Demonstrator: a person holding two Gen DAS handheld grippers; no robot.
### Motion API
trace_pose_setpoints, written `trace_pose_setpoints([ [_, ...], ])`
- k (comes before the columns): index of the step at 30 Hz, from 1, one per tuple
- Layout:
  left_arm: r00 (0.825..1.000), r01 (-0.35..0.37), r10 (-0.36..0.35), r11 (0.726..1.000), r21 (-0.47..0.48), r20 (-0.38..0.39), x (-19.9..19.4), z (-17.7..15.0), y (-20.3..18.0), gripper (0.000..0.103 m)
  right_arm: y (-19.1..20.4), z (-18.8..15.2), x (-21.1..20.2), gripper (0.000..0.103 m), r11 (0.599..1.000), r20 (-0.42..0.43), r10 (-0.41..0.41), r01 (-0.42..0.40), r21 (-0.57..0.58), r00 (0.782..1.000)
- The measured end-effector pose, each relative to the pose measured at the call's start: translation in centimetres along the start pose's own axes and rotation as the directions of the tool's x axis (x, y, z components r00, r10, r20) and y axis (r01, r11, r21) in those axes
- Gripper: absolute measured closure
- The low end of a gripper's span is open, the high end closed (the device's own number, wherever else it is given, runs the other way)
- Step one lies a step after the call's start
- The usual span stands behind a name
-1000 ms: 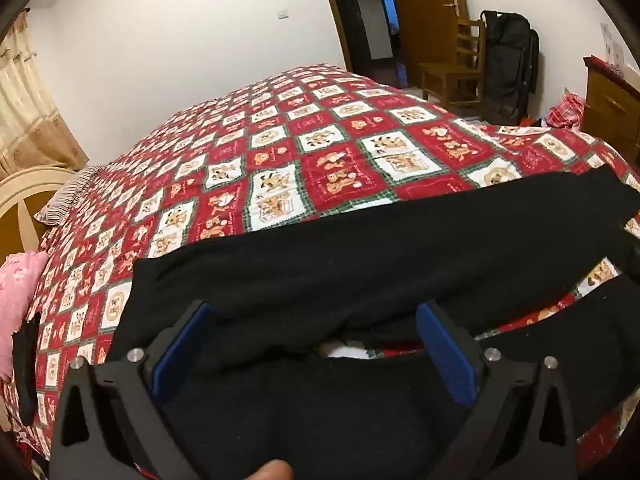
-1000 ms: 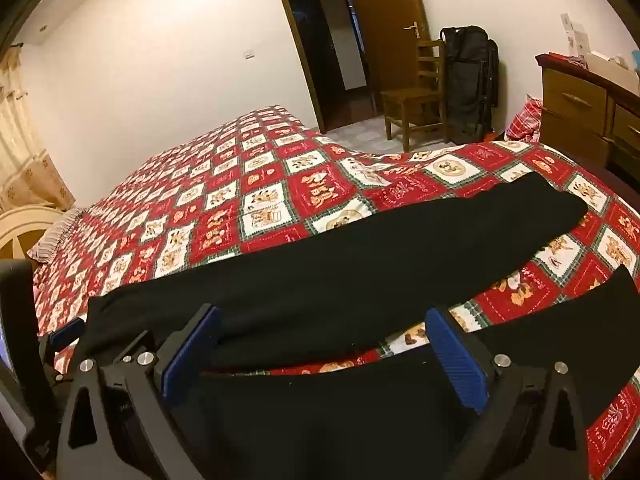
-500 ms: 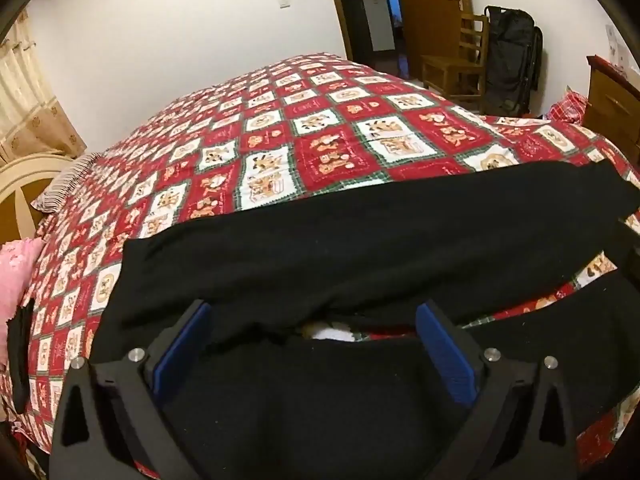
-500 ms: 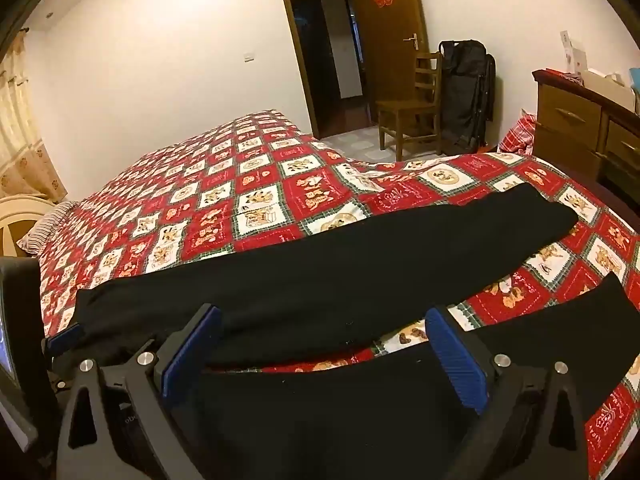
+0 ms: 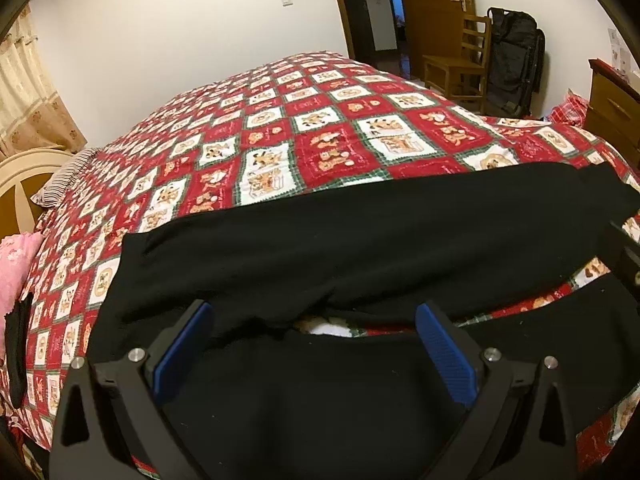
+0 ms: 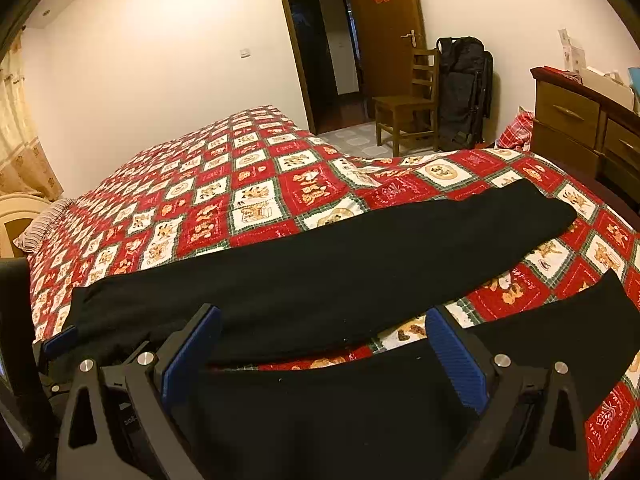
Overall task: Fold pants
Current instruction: 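Position both grippers open over the black pants waistband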
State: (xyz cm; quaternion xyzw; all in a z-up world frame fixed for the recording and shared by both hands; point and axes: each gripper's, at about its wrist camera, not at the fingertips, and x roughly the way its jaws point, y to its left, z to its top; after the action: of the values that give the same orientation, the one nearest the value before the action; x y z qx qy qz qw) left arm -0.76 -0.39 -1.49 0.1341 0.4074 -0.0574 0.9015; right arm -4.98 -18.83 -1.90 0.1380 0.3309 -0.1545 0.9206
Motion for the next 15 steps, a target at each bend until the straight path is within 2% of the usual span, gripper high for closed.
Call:
trace_pose_setpoints([
  [5, 1.0, 0.026, -0.026, 1.0, -0.016, -0.013, 0.05, -0.06, 0.2, 0.0, 0.02, -0.01, 0.13, 0.001, 1.0, -0.006, -0.001, 0.001, -0.001, 1.0],
  [15, 1.0, 0.02, -0.02, 1.0, -0.013, -0.01, -0.03, -0.17, 0.19, 0.0, -0.01, -0.03, 0.12, 0.001, 1.0, -0.008, -0.001, 0.001, 0.001, 1.0],
])
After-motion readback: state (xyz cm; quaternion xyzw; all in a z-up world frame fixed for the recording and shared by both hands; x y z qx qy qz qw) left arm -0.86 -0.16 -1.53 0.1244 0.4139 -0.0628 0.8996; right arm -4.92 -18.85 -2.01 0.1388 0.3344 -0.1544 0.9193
